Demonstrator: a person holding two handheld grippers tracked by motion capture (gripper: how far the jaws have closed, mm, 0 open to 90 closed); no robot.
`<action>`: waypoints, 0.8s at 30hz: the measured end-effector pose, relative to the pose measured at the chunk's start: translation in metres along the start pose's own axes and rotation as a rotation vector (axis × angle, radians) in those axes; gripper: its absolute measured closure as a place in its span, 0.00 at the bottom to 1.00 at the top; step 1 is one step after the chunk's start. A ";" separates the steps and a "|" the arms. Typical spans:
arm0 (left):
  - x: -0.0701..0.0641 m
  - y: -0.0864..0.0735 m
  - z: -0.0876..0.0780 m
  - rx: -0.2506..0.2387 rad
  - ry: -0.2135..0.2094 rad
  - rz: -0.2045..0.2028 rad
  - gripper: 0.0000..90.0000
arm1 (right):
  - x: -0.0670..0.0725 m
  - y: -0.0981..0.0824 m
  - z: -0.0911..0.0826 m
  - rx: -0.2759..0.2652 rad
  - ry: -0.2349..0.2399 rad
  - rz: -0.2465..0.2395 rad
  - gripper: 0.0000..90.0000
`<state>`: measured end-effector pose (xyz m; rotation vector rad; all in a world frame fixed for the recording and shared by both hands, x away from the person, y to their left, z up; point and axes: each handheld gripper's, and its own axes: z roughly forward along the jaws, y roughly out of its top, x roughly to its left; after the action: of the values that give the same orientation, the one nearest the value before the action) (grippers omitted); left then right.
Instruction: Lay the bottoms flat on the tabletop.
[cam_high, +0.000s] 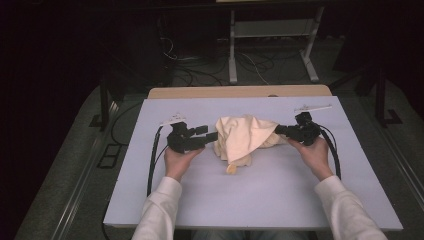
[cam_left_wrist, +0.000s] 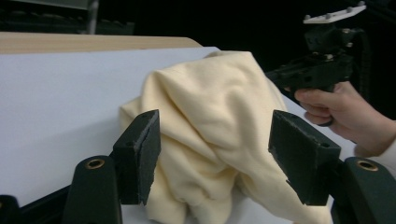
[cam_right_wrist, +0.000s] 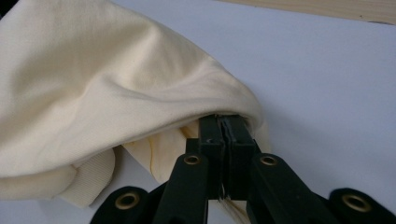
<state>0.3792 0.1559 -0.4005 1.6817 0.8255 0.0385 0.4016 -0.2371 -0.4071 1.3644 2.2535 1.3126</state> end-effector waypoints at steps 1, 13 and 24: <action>-0.001 0.000 0.001 0.005 -0.006 0.001 0.36 | 0.000 0.000 0.000 -0.001 0.001 0.004 0.96; -0.019 -0.004 0.019 0.073 -0.069 0.016 0.29 | -0.002 -0.001 0.000 -0.003 0.003 0.016 0.96; -0.027 -0.012 0.036 0.174 -0.077 0.028 0.25 | -0.002 -0.002 -0.001 -0.005 0.006 0.014 0.96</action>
<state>0.3696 0.1118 -0.4109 1.8470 0.7651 -0.0802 0.4015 -0.2393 -0.4084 1.3788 2.2473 1.3279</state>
